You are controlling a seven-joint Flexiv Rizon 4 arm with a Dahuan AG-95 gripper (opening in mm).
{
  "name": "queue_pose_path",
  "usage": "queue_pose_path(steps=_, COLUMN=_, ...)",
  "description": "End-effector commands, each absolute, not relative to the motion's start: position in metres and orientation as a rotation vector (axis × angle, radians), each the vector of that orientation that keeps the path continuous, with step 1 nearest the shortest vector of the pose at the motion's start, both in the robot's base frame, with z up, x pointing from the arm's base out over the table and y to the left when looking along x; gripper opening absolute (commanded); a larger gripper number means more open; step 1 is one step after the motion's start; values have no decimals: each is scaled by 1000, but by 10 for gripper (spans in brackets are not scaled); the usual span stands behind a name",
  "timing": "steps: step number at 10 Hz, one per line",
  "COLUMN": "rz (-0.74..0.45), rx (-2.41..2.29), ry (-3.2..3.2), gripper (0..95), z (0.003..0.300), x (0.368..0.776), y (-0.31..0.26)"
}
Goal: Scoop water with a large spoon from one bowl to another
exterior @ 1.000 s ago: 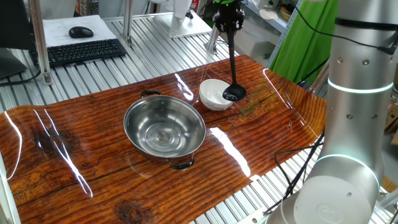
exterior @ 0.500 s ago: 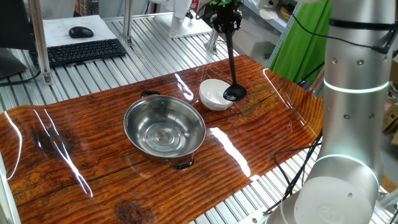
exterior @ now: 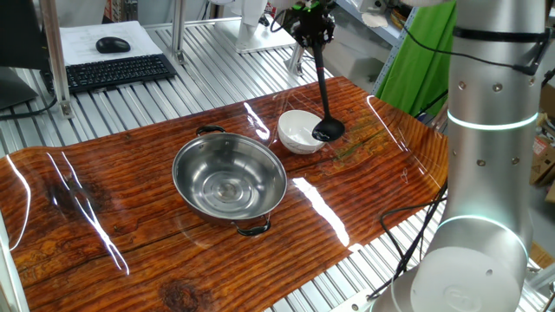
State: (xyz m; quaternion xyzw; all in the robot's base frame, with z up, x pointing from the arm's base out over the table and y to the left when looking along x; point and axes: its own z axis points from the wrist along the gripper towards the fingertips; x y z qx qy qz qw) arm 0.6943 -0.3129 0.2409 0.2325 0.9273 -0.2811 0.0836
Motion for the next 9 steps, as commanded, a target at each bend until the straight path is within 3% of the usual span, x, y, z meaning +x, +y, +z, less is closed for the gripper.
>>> queue_pose_path(steps=1, rz=-854, rx=678, ry=2768, gripper=0, z=240, x=695, y=-313)
queue_pose_path(steps=9, rz=-764, rx=810, ry=2693, gripper=0, z=239, x=706, y=-312)
